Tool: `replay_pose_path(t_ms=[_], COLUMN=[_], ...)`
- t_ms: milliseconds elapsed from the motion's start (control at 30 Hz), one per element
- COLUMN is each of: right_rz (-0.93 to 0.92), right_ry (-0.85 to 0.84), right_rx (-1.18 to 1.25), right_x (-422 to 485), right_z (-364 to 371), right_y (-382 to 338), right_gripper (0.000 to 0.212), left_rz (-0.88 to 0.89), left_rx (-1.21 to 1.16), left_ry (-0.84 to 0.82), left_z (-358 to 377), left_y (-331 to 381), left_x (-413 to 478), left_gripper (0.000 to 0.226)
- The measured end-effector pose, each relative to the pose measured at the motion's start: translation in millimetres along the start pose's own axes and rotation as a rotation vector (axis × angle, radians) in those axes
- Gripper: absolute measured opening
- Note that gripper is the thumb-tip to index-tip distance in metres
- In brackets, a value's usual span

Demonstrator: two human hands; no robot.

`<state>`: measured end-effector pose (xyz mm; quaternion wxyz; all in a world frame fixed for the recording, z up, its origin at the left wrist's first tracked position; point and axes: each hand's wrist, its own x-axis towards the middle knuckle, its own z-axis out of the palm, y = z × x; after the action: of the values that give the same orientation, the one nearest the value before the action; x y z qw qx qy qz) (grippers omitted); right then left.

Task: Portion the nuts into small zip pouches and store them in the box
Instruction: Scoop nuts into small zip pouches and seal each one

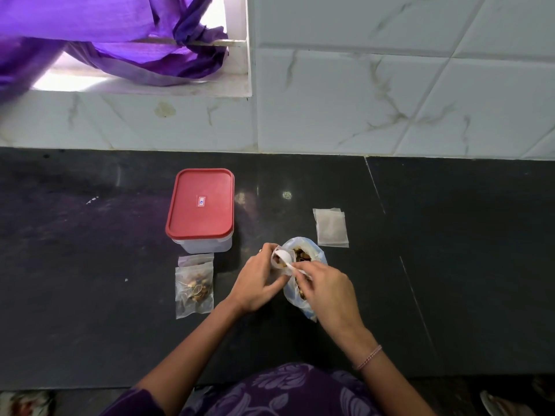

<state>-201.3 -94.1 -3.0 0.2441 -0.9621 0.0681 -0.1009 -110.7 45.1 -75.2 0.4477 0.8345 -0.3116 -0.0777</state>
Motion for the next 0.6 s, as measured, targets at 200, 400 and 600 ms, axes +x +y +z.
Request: replay_pose_path(t_ms=[200,400,600], right_rz=[-0.135,0.197,-0.022], right_ry=[0.151,0.165,0.183], right_rx=[-0.072,0.388,0.220], right_x=[1.4,2.7,-6.1], right_z=[5.4,-3.6,0.1], right_y=[-1.7,0.0,4.2], right_gripper=[0.012,0.006,0.012], left_rz=[-0.010,-0.015,0.004], left_rx=[-0.089,-0.061,-0.046], left_ry=[0.062,0.095,0.110], left_z=[1.7,1.3,1.1], left_y=[7.9,4.8,7.6], left_x=[6.7,11.0,10.9], left_gripper=[0.044,0.045,0.041])
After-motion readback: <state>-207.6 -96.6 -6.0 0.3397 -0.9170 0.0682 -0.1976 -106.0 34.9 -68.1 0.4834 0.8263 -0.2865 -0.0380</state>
